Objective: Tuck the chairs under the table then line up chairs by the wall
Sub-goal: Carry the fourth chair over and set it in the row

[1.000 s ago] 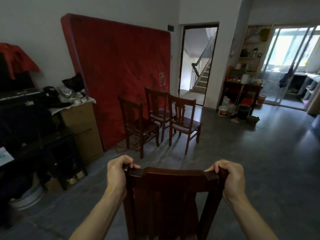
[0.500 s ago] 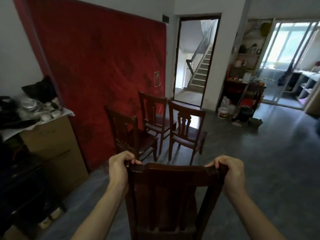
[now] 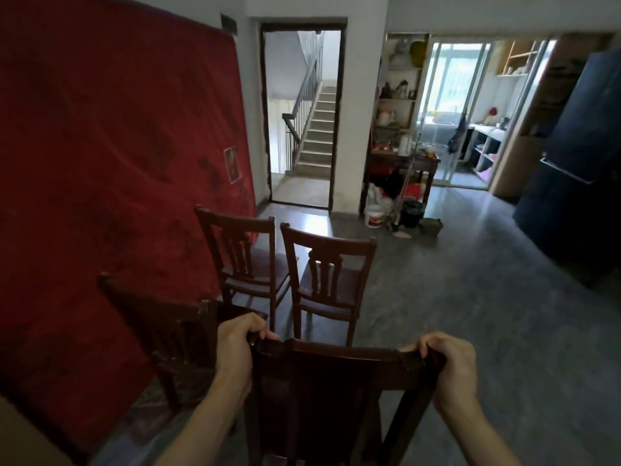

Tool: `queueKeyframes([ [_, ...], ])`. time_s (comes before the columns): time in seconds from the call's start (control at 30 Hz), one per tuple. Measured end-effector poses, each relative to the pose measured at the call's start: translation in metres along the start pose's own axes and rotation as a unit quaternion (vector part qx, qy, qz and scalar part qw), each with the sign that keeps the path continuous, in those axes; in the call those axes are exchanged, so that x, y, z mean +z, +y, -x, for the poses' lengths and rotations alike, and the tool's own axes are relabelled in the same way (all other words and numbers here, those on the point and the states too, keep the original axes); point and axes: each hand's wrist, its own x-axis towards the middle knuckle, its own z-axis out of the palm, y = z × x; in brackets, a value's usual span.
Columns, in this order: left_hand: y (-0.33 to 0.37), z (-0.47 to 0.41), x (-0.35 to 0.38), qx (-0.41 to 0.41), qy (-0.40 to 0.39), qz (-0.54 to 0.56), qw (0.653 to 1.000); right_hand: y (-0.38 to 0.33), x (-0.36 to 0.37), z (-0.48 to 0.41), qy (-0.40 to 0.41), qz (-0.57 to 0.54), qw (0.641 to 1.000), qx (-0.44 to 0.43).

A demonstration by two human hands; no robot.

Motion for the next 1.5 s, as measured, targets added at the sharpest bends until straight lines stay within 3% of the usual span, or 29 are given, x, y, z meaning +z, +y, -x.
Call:
queueKeyframes([
  [0.37, -0.051, -0.217, 0.018, -0.05, -0.023, -0.041, 0.998, 0.114, 0.075, -0.149, 0.038, 0.029, 0.999, 0.022],
  [0.7, -0.095, -0.34, 0.005, -0.056, -0.073, -0.03, 0.995, 0.172, 0.13, -0.197, 0.062, 0.071, 0.995, 0.031],
  [1.03, -0.145, -0.402, -0.016, -0.047, -0.142, -0.063, 0.987, 0.215, 0.147, -0.211, 0.066, 0.076, 0.993, 0.056],
  [1.5, -0.16, -0.39, -0.007, -0.051, -0.172, -0.057, 0.982, 0.239, 0.124, -0.197, 0.091, 0.067, 0.989, 0.095],
])
